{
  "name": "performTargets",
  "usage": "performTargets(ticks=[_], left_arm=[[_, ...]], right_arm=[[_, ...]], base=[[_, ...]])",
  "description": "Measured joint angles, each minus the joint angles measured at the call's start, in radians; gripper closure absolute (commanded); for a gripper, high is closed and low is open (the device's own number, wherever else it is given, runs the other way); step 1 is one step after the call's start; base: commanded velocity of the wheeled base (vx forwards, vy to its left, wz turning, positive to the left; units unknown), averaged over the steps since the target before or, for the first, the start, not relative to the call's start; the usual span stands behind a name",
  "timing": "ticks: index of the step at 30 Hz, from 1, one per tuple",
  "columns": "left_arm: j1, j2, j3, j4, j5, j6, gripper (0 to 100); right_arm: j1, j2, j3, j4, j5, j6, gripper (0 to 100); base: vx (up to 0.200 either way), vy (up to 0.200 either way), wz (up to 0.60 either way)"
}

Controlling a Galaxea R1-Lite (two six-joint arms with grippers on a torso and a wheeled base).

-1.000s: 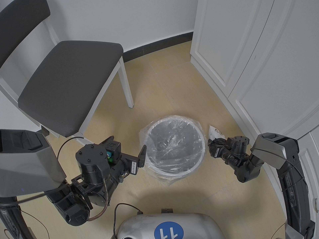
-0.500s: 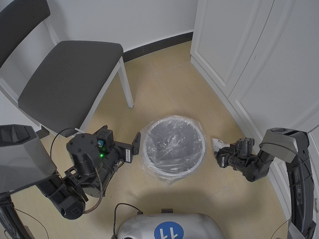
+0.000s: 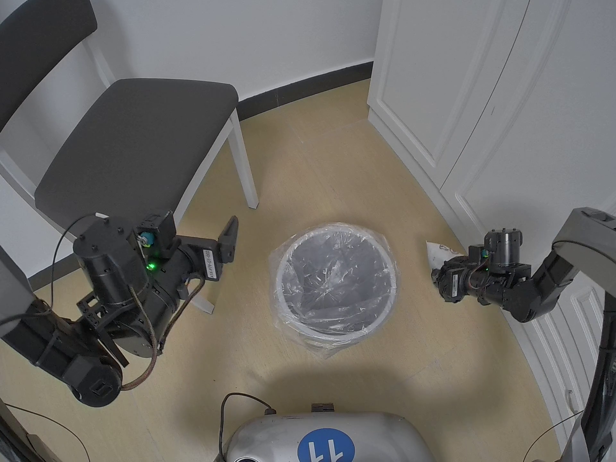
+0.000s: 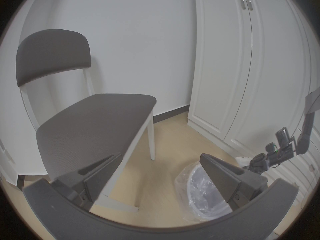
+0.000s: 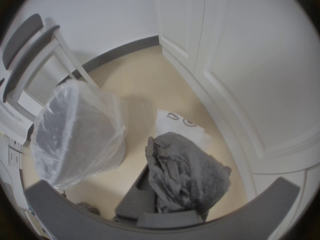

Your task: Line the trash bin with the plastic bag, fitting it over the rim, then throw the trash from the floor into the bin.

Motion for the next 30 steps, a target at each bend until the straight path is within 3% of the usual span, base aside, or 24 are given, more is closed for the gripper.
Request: performTargets(ticks=[10,18,23,30], left_arm=[[0.103,-0.099,-0.063,0.094,-0.008,-0.001,0],[0.140,-0.170,-0.083,0.137,-0.013,-0.002,0],[0.142,-0.183,-0.081,0.137,-0.013,-0.002,0],[0.132,-0.185,-0.074,0.138,-0.013,-0.002,0]], right_arm=[[0.021,-0.280,0.063,0.198,0.001,0.000,100],[0.060,-0.424,0.077,0.233,0.003,0.036,100],[0.101,-0.487,0.059,0.323,0.003,0.111,100],[0.194,-0.546,-0.023,0.409,0.005,0.289,100]], base=[[0.000,0.000,0.00],[0.000,0.000,0.00],[0.000,0.000,0.00],[0.000,0.000,0.00]])
